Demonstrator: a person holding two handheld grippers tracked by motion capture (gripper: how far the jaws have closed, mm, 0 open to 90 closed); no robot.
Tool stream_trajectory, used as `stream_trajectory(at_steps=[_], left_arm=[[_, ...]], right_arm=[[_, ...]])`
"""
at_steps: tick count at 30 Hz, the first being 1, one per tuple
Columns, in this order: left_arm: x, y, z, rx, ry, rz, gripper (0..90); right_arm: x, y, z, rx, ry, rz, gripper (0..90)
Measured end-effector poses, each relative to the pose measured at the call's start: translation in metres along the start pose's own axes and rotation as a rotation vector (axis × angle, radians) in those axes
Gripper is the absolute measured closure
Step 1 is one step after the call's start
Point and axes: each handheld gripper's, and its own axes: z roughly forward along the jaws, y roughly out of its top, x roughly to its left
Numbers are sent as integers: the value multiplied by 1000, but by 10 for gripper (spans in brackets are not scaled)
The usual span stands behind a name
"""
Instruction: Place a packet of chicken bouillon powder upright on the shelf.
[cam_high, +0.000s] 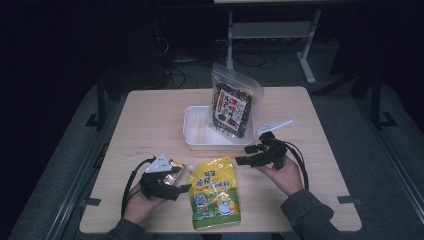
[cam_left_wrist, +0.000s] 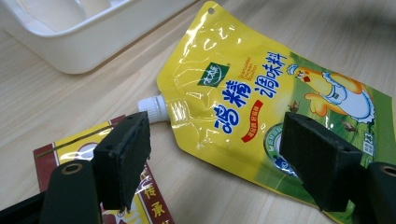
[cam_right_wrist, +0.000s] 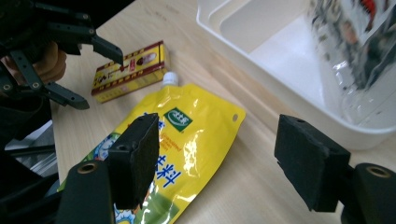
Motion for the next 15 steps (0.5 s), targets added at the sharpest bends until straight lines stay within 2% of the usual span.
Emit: stream_trajectory(at_steps=[15], left_arm=[[-4,1,3,5,-7,7,243]], right_arm=[[0,-2,26,108,6,6,331]])
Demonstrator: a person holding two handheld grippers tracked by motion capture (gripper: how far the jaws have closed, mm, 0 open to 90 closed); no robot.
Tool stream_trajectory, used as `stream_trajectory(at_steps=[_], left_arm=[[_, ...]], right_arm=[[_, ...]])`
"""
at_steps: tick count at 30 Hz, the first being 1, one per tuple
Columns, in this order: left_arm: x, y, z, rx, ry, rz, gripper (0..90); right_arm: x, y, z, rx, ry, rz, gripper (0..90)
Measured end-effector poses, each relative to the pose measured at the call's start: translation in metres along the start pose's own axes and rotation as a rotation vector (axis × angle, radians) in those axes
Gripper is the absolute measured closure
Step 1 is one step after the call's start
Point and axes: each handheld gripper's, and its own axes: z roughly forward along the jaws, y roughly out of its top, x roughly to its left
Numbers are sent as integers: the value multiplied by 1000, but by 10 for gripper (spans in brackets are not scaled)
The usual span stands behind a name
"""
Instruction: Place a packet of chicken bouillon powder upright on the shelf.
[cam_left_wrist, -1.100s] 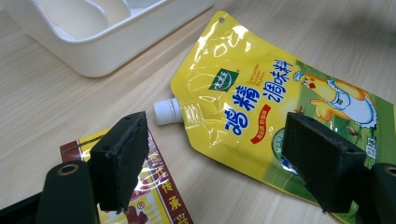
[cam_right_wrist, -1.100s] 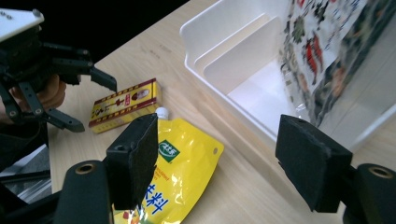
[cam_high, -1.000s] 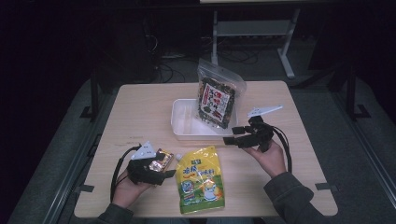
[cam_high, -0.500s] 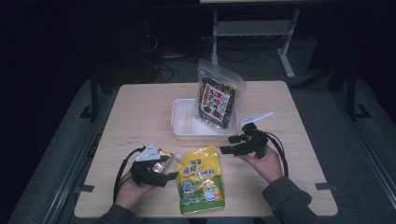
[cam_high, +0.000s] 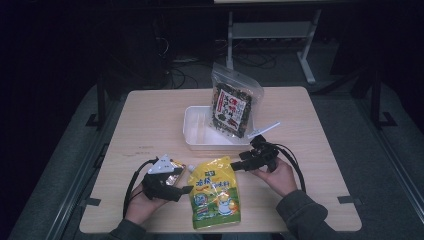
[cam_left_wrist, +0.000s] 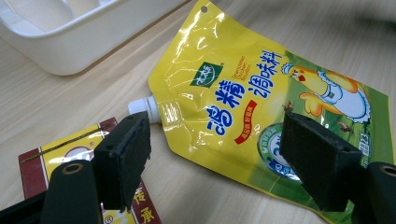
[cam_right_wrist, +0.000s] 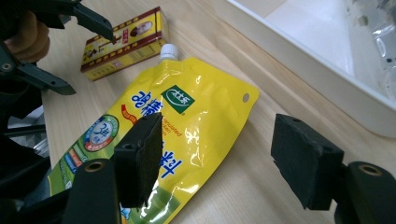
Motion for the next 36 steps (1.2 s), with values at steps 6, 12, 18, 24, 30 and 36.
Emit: stream_trajectory(at_steps=[6,12,18,24,30,36], left_arm=[[0,0,0,-3,0,1,243],[-1,1,-1,-3,0,3,243],[-1,1,-1,-3,-1,5,243],[-1,1,-1,-3,-1,5,243],[-1,1,-1,-4,-2,5,243],[0,1,-1,-5,-3,2,242]], right_arm=[[-2,0,9,31,-13,1,347],[-2,0,17,56,-17,0,366],[-2,-2,21,68,-18,2,393],[-6,0,33,95,-9,25,432],[-13,4,45,124,7,51,532],[-19,7,52,142,39,70,687]])
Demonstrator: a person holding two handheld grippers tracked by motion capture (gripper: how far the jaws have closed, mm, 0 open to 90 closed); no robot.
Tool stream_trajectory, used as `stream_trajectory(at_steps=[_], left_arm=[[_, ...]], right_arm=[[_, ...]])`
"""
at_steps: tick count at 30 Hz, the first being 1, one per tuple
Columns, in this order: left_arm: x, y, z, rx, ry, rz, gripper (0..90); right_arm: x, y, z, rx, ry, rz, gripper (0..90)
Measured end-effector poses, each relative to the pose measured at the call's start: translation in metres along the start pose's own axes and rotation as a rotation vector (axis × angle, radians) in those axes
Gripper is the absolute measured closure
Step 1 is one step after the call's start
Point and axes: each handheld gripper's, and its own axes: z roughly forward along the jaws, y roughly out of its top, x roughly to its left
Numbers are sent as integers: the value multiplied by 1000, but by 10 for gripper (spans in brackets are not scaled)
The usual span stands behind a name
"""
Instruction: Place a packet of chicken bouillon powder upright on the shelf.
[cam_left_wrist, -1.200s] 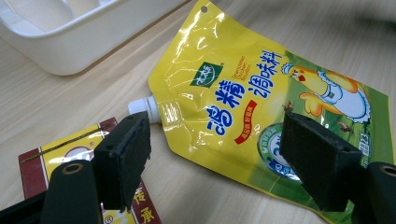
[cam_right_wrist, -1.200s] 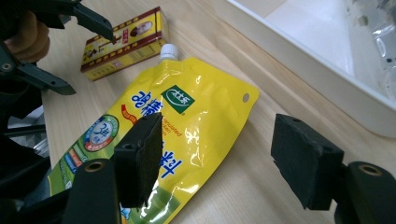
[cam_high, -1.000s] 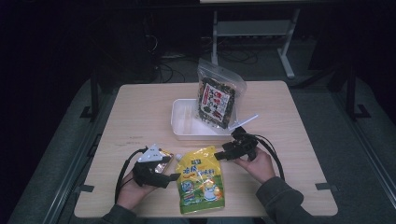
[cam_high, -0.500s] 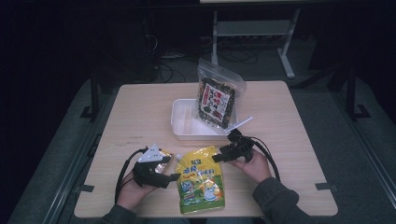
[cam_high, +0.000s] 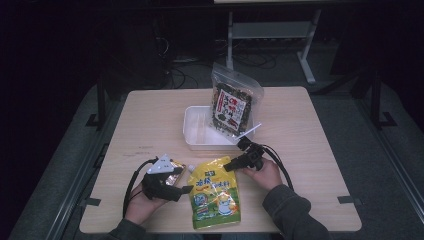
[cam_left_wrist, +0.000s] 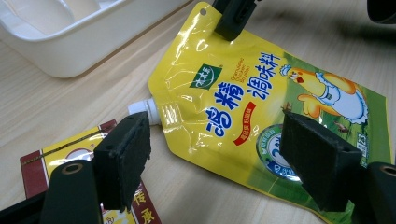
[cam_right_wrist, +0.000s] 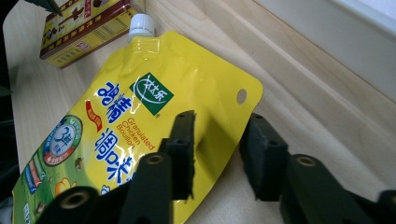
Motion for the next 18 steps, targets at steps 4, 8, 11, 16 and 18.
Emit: stream_trajectory(at_steps=[4,8,11,16,18], left_arm=[[1,0,0,-1,0,-2,242],[1,0,0,0,0,-3,242],[0,0,1,2,0,-1,242],[0,0,1,2,-2,-3,242],[-1,0,2,4,-3,-2,242]], right_arm=[[-4,0,0,-11,37,18,787],[-5,0,-2,-23,65,7,887],[-4,0,-6,-22,68,7,894],[0,-1,-13,-31,64,-3,896],[1,-2,-16,-39,65,-6,896]])
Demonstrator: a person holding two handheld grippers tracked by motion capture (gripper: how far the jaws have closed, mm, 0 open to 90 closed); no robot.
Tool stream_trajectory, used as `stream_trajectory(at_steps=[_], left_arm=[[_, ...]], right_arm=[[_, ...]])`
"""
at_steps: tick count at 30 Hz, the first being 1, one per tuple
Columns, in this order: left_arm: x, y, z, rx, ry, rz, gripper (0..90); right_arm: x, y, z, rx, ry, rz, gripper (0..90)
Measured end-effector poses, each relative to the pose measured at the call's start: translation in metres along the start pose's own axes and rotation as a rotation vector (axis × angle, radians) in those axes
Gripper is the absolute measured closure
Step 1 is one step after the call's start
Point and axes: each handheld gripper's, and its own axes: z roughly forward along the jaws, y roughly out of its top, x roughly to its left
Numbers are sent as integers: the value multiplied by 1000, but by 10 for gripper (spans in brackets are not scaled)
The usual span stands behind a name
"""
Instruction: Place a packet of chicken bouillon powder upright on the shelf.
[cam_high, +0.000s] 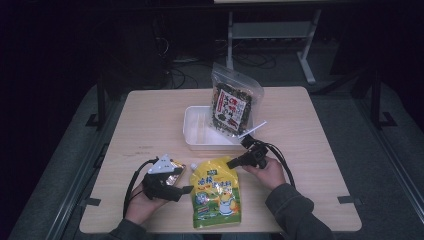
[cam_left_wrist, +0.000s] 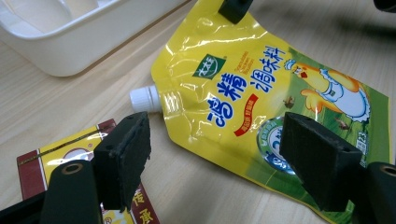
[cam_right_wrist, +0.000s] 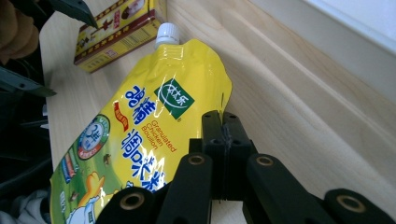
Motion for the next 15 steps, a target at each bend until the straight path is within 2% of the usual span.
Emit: stream_trajectory(at_steps=[15], left_arm=[[-2,-1,7,7,-23,-21,230]], right_arm=[[14,-3,-32,-102,19,-32,897]])
